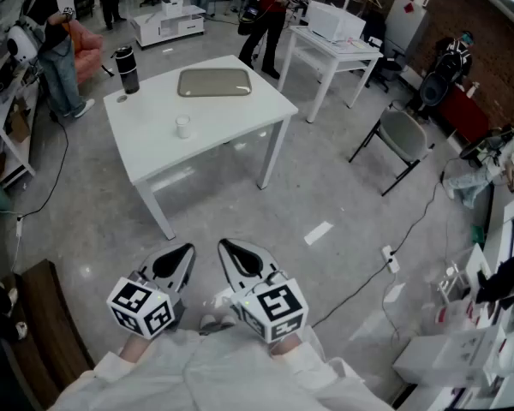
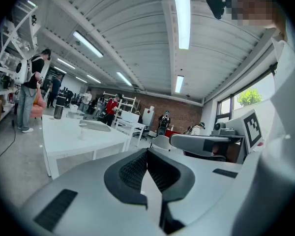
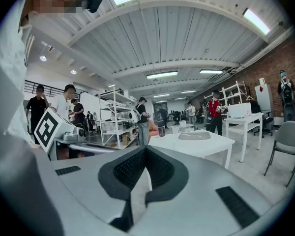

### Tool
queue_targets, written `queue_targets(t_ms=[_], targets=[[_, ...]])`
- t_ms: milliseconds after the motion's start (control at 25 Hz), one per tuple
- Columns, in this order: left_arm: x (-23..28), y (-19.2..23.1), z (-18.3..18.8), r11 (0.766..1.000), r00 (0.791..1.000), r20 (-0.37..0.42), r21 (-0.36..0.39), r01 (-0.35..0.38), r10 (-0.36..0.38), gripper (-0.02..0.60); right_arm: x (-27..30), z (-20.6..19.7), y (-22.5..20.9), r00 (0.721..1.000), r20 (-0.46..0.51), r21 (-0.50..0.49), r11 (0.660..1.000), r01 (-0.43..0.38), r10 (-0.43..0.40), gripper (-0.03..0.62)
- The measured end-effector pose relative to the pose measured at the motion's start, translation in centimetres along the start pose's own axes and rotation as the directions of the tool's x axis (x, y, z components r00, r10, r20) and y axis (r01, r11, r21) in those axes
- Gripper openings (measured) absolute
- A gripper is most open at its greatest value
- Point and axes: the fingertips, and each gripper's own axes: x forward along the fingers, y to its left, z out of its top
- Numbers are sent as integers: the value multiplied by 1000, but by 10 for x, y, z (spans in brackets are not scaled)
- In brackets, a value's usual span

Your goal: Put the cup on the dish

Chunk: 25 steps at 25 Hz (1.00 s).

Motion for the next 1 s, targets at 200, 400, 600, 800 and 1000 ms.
queue_targets(t_ms=[200, 400, 600, 800, 1000], targets=[[3, 1, -3, 1000, 1000, -11, -8, -3, 2, 9, 2, -6, 7, 999, -26, 17, 999, -31, 32, 13], [4, 4, -3, 1000, 1000, -12, -17, -12, 12, 9, 6, -7, 7, 999, -29, 2, 999, -43, 43, 12], [3, 6, -5, 1000, 1000, -15, -21, -17, 16, 9, 6, -10, 5, 999, -39, 17, 999, -36, 37, 12], [8, 3, -13, 999, 999, -30, -41, -12, 11, 9, 5, -14, -2, 999, -24, 53, 998, -29, 30, 14], [17, 1, -19, 998, 999, -39, -55, -16, 14, 9, 3, -20, -13, 999, -42, 72, 997, -31, 34, 14]])
